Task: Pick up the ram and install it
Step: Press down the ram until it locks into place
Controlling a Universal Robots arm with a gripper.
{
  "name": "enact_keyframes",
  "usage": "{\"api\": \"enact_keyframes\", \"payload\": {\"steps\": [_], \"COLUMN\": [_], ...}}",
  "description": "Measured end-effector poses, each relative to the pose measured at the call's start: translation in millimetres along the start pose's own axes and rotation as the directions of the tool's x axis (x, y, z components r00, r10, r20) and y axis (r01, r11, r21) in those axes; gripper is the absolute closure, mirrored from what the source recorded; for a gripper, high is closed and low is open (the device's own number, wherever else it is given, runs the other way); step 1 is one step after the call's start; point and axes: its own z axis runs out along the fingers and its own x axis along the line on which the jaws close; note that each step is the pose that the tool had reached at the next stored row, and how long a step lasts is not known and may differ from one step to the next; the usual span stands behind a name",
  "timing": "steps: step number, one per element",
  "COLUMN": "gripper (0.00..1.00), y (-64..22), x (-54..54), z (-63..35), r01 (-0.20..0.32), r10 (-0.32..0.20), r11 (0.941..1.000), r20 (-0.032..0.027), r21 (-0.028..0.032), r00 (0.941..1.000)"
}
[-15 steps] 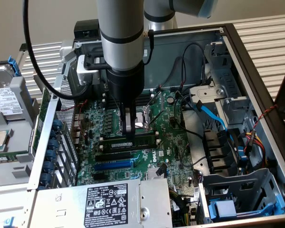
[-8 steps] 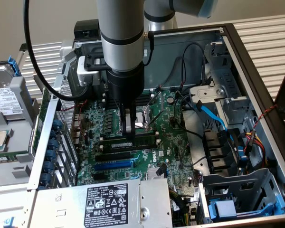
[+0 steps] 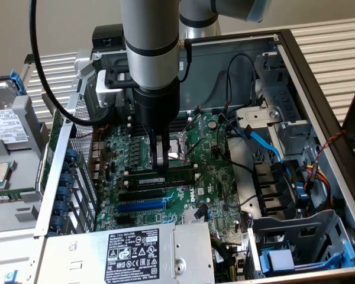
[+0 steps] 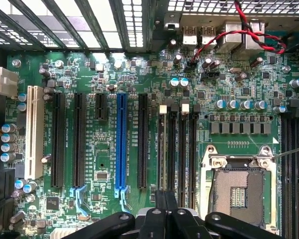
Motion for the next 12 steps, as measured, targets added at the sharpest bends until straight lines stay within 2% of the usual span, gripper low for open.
{"api": "enact_keyframes", "payload": {"steps": [12], "gripper": [0.89], "y": [-0.1], "x": [0.4], "z": [1.2], "r01": [0.000], "r10": [0.000], "r11": [1.0000], "r20": [-0.0016], "r21": [-0.0003], "r00": [1.0000]}}
